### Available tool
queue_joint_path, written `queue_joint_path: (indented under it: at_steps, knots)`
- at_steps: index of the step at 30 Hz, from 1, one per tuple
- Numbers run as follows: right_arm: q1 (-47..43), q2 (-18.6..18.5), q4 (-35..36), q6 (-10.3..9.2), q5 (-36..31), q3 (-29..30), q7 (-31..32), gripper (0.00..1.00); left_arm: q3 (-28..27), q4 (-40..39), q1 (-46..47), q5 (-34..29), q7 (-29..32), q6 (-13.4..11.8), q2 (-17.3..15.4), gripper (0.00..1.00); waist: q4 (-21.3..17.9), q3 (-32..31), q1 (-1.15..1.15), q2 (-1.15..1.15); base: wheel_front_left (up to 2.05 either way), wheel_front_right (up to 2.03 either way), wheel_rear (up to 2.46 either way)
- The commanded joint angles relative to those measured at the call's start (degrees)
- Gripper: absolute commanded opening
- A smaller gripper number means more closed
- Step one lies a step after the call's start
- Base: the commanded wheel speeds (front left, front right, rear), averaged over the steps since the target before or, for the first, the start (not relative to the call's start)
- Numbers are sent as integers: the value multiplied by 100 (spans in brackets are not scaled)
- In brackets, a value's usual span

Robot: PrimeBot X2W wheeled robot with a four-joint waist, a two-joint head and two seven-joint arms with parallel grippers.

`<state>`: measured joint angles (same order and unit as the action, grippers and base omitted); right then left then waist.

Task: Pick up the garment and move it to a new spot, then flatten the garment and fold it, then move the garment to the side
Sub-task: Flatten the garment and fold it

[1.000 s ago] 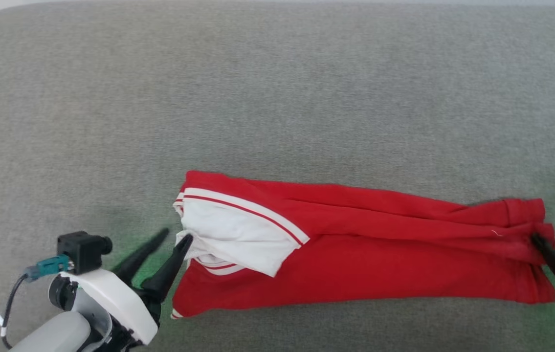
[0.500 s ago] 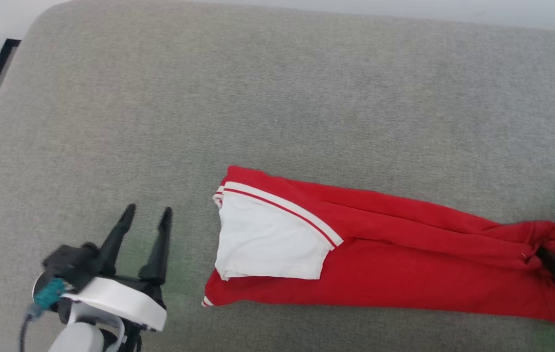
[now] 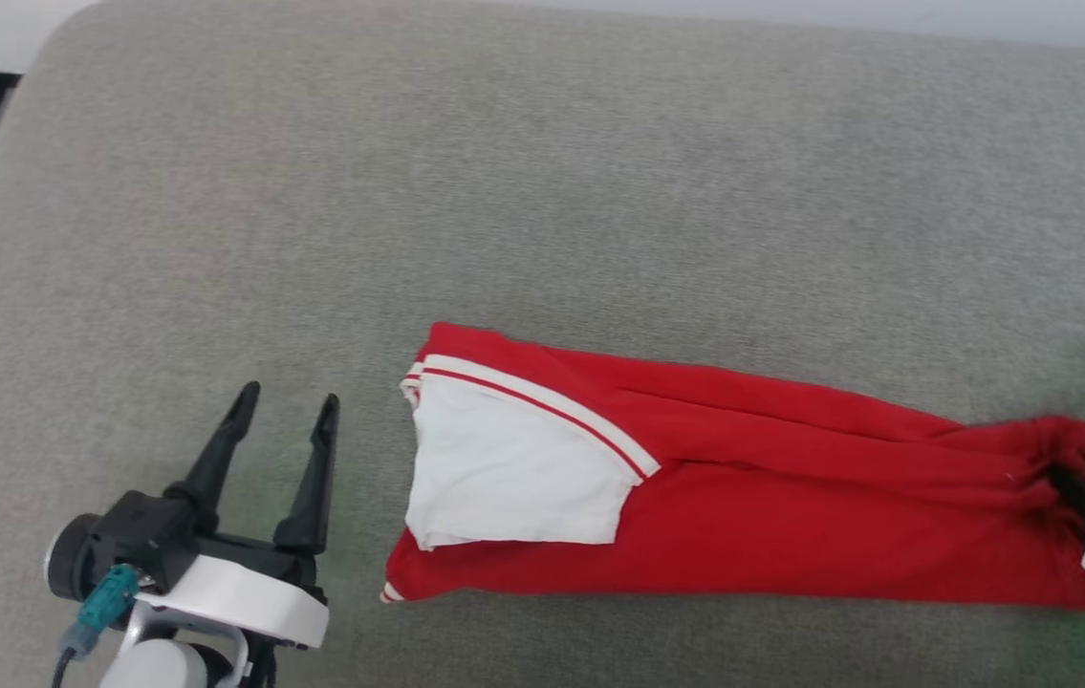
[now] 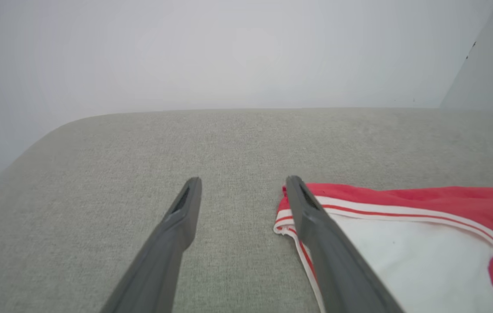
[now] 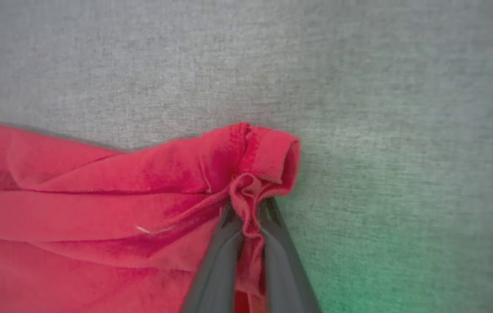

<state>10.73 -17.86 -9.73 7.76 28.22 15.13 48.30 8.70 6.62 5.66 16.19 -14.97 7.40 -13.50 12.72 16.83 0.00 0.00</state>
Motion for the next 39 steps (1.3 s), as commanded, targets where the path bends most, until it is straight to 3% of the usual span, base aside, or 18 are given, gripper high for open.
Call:
queue_joint_path:
  at_steps: [1, 7, 13, 17, 22, 29, 30, 35, 39]
  knots:
    - [45, -36, -222, -55, -133, 145, -127, 0, -51, -51, -13, 17, -29, 7, -67, 100, -163, 30, 0, 0, 0, 0, 0]
    - [474, -344, -220, -41, -347, 845, -587, 0, -82, -215, 71, 19, -29, 9, -185, 100, -507, 132, 0, 0, 0, 0, 0]
    - [888, -864, -613, -38, -829, 1981, -1118, 0, -122, -297, 205, -39, -29, 10, -240, 100, -666, 186, 0, 0, 0, 0, 0]
    - [1037, -806, -651, -31, -893, 2095, -1181, 0, -166, -272, 175, -108, -29, 9, -214, 100, -732, 132, 0, 0, 0, 0, 0]
    - [827, -614, -328, -30, -598, 1455, -897, 0, -132, -202, 101, -142, -29, 10, -196, 100, -796, 36, 0, 0, 0, 0, 0]
    - [339, -322, 912, -30, 77, -72, -293, 0, -76, -121, 6, -101, -29, 10, -153, 100, -750, -87, 0, 0, 0, 0, 0]
    - [339, -322, 912, -30, 77, -72, -293, 0, -76, -121, 6, -101, -29, 10, -153, 100, -750, -87, 0, 0, 0, 0, 0]
    - [230, -118, 1785, -30, 255, -1212, -12, 0, -15, -62, 27, -104, -30, 10, -84, 100, -617, -127, 0, 0, 0, 0, 0]
    - [403, -16, 2035, -30, 290, -1984, 86, 0, 0, -5, 30, -81, -30, 10, -36, 100, -496, -127, 0, 0, 0, 0, 0]
